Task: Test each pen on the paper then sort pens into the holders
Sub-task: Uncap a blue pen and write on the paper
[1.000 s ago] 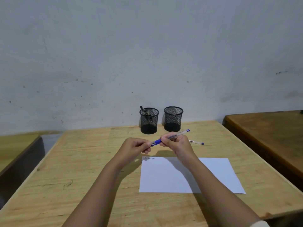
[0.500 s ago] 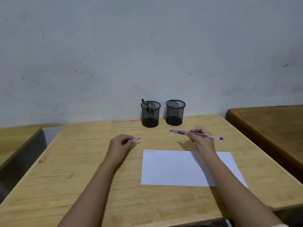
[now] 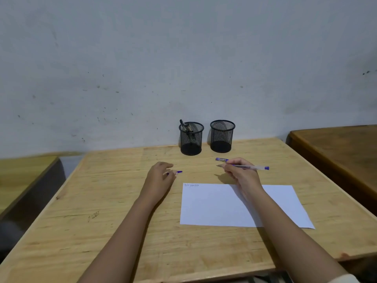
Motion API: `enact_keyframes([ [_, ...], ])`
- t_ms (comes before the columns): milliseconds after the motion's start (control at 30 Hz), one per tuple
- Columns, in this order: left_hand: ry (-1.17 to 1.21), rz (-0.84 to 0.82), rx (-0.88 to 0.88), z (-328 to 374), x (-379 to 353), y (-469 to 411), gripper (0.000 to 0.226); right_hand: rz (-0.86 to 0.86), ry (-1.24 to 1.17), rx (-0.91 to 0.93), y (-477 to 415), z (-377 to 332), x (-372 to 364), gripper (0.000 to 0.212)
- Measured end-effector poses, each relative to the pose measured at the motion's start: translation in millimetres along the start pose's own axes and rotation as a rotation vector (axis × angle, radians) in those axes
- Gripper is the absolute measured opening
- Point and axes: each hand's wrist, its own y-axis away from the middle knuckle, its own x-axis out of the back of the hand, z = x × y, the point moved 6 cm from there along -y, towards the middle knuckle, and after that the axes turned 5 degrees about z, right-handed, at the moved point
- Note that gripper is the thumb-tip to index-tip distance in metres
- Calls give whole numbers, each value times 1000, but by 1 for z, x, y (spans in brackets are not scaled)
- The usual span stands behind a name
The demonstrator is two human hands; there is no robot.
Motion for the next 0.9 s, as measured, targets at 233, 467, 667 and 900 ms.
enact_keyframes([
  [233, -97, -487, -173, 23, -19, 53, 39, -3, -49, -35, 10, 1, -21, 14],
  [467, -396, -493, -196, 24, -41, 65, 63, -14, 114, -53, 15, 15, -41, 28],
  [667, -443, -505, -214, 20, -45, 66, 62, -11, 268, -11, 4, 21, -52, 37],
  [900, -431, -528, -226, 17, -45, 63, 63, -19, 395, 80, 1, 28, -56, 34],
])
